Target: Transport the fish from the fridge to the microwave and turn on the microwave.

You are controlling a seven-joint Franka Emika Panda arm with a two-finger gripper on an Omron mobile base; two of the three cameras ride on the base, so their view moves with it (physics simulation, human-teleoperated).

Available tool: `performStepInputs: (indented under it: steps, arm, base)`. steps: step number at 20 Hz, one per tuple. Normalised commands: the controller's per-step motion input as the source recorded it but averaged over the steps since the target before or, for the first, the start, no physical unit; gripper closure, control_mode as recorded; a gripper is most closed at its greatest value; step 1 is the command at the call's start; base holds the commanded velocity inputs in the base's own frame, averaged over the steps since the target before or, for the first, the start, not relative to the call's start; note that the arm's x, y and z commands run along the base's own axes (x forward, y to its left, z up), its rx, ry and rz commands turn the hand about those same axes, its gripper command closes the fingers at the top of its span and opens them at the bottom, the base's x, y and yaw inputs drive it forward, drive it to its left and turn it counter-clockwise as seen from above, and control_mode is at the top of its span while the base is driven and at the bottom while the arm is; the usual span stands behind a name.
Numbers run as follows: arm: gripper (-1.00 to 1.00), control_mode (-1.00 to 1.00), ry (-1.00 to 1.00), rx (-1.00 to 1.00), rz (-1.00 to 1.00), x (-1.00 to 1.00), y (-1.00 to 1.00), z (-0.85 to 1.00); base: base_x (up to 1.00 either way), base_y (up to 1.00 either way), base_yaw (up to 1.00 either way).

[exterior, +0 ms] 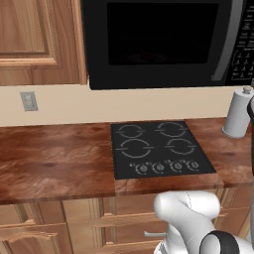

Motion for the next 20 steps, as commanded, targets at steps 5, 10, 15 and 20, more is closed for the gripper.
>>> performStepInputs:
  steps: [5, 10, 15, 20]
  arm:
    - [1.0, -1.0, 0.0, 0.0, -0.01, 0.12, -0.15, -0.04]
    - [1.0, -1.0, 0.0, 0.0, -0.01, 0.12, -0.14, -0.05]
    - [1.0, -1.0, 0.0, 0.0, -0.01, 0.13, -0.07, -0.07]
    - [1.0, -1.0, 0.0, 0.0, 0.0, 0.11, -0.01, -0.06]
  base:
    - [0.0, 0.0, 0.0]
    - [0.0, 0.0, 0.0]
    - [0.0, 0.0, 0.0]
    - [0.0, 0.0, 0.0]
